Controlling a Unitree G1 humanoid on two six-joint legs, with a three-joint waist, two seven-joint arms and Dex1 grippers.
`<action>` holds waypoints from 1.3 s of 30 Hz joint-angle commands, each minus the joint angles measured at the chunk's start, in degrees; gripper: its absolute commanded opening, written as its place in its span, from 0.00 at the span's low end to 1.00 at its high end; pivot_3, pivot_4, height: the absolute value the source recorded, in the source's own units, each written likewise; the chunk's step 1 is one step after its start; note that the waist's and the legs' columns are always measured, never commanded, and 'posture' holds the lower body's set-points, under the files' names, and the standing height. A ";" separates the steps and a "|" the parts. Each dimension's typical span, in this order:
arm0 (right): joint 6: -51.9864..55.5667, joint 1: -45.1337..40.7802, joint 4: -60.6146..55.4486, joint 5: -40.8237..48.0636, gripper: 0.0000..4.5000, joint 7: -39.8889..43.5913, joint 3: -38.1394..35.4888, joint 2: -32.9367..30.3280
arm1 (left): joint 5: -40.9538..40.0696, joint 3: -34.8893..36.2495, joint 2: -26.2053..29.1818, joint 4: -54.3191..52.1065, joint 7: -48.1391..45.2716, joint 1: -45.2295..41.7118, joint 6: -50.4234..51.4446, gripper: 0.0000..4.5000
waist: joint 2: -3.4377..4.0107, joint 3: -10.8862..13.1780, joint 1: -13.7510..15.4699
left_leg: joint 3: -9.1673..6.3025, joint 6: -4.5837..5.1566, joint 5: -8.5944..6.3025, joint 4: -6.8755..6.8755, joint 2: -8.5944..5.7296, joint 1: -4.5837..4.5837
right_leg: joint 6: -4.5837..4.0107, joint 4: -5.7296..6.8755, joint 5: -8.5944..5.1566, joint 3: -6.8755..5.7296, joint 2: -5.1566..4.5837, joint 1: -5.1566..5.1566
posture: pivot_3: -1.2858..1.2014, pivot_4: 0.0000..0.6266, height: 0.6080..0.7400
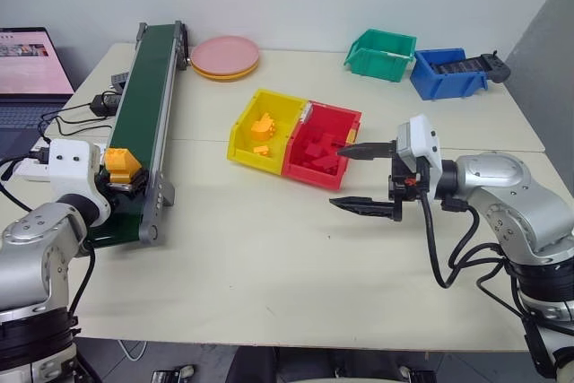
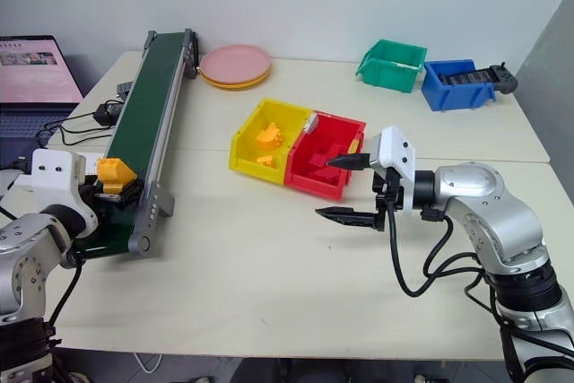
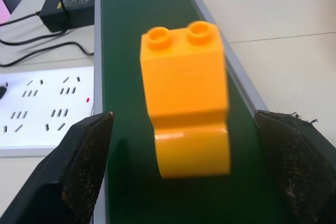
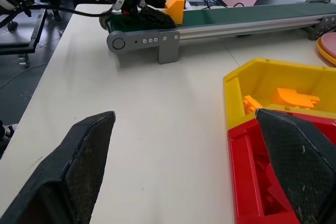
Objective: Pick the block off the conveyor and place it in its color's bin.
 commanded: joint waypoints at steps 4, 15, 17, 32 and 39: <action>-0.01 -1.18 -1.73 1.20 1.00 0.06 -1.98 -0.81 | 0.53 0.01 -2.41 -8.02 4.02 1.32 2.68 0.64 | 0.00 0.00 0.01 | 0.01 0.00 0.00 0.00 0.00 -0.01 | 0.00 0.00 0.00 0.01 -0.01 0.00 | 0.52 0.24 1.00; 1.42 -2.89 -1.21 3.51 1.00 1.74 -1.97 -1.08 | 0.53 1.69 -5.51 -18.61 8.52 5.47 7.35 0.34 | -0.01 0.00 0.02 | 0.00 0.00 0.00 -0.01 -0.01 0.00 | 0.00 0.01 0.00 0.00 -0.01 0.01 | 0.52 0.24 1.00; 1.38 -3.25 -1.09 3.60 1.00 2.78 -1.80 -1.49 | 0.47 0.76 -4.41 -19.36 8.05 3.95 7.60 0.34 | -0.01 0.00 0.02 | 0.00 0.00 0.00 -0.01 -0.01 -0.01 | 0.00 0.00 0.00 -0.01 -0.01 0.01 | 0.52 0.24 1.00; 4.81 -4.56 -4.51 5.48 1.00 0.78 -3.84 -4.28 | 2.22 -22.14 -5.76 2.53 -2.39 -27.99 -0.25 0.34 | -0.04 0.02 0.16 | -0.06 -0.01 0.01 0.05 -0.04 -0.03 | 0.01 0.02 0.00 -0.09 0.01 0.04 | 0.52 0.24 1.00; 5.16 -4.32 -5.41 2.86 1.00 -4.68 -4.52 -4.17 | 8.76 -29.29 -13.83 25.53 -4.61 -39.97 -14.56 0.34 | -0.05 0.02 -0.01 | 0.14 -0.12 0.07 0.20 -0.06 -0.22 | 0.01 -0.01 0.00 0.13 0.01 -0.15 | 0.52 0.24 1.00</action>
